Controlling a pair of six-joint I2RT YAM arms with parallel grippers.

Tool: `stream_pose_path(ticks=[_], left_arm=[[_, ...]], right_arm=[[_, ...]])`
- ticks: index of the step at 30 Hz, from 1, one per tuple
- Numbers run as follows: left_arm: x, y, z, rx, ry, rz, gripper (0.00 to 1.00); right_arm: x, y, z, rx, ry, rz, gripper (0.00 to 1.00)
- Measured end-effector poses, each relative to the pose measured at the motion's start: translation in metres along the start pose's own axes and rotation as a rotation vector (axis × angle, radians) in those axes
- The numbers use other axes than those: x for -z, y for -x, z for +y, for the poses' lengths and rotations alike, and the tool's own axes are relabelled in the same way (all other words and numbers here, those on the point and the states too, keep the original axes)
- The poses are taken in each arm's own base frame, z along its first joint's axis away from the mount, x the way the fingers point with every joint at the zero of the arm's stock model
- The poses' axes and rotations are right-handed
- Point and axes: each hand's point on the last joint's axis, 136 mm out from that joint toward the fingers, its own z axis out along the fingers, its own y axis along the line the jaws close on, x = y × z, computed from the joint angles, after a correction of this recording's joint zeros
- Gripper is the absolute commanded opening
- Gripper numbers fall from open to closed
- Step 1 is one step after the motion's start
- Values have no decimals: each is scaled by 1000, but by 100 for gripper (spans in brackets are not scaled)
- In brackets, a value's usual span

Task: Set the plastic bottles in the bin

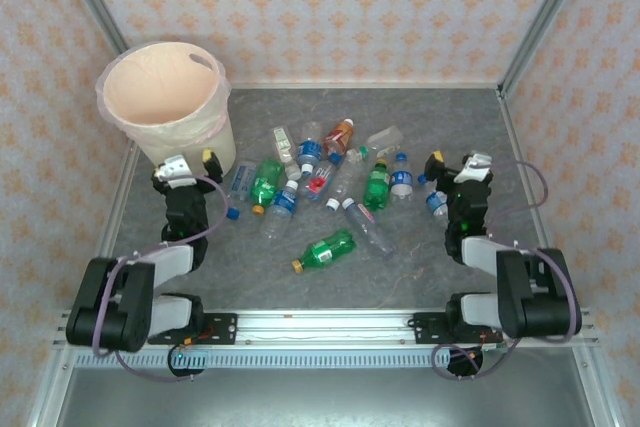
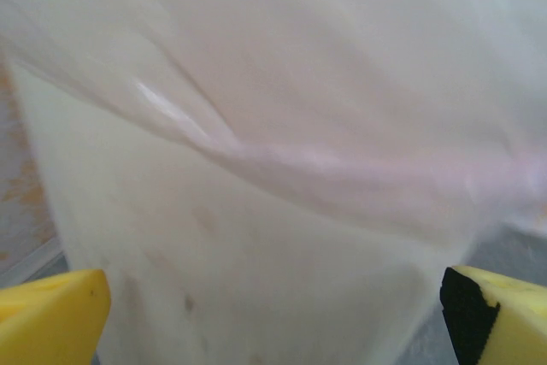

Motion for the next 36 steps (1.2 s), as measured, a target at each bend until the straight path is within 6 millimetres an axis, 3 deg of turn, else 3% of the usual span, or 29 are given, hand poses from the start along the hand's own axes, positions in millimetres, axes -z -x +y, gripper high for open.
stream_pose_path(ticks=[5,9,14,22,29,36], left_arm=[[-5,38,10,197,142,61,100],[8,59,6,303,116,71,100],[34,38,6,389,39,125,99],[50,12,-16,434,-87,265,96],[91,-15,-81,374,-314,420,95],[141,-36,-129,272,-511,528,95]], right_arm=[[5,34,-3,-140,-48,-41,100],[8,57,1,-308,-39,-57,100],[9,60,12,-448,5,-9,100],[13,49,53,-515,203,154,100],[41,48,94,-498,387,236,100],[66,50,111,-474,490,258,100]])
